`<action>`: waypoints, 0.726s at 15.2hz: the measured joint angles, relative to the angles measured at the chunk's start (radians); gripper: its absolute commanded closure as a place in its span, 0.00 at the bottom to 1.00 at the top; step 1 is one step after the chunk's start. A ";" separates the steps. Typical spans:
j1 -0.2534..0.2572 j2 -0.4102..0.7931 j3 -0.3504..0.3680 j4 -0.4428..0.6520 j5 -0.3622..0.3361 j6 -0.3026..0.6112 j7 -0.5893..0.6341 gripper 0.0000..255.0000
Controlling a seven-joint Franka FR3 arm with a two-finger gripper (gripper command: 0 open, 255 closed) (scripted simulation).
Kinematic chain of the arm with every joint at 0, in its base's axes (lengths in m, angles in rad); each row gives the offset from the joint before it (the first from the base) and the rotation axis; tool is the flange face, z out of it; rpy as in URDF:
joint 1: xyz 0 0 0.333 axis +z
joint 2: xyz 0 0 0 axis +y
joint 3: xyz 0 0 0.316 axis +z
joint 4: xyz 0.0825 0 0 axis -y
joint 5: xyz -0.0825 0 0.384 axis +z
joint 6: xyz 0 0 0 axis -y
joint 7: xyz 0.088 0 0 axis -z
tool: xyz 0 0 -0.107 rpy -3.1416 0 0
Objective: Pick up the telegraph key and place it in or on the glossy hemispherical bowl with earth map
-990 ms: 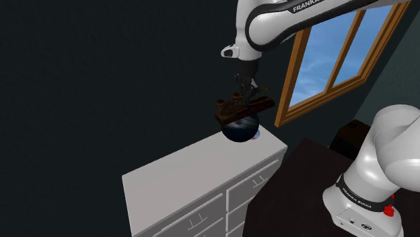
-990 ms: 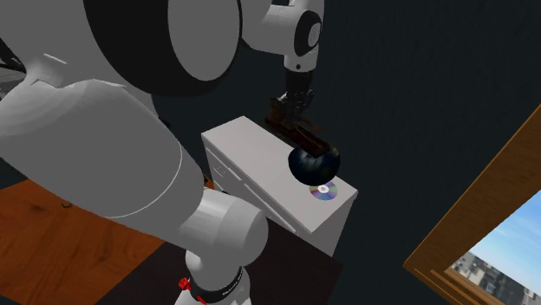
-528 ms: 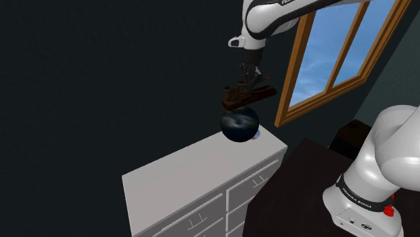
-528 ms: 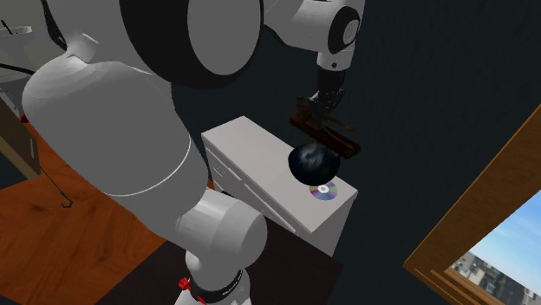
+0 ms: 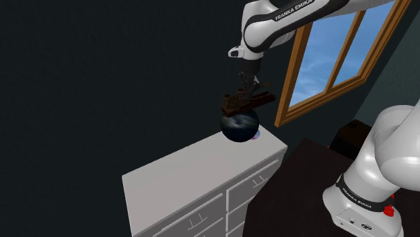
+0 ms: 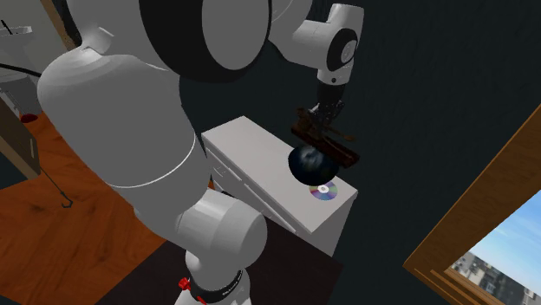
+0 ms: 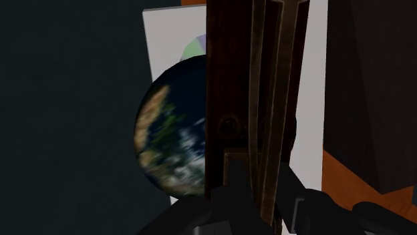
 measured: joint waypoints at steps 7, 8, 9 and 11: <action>-0.001 0.039 -0.006 -0.061 0.008 0.099 -0.012 1.00; -0.001 0.043 -0.006 -0.073 0.009 0.115 -0.012 1.00; -0.001 0.048 -0.007 -0.074 0.010 0.120 -0.013 1.00; 0.000 0.052 -0.007 -0.075 0.012 0.126 -0.014 1.00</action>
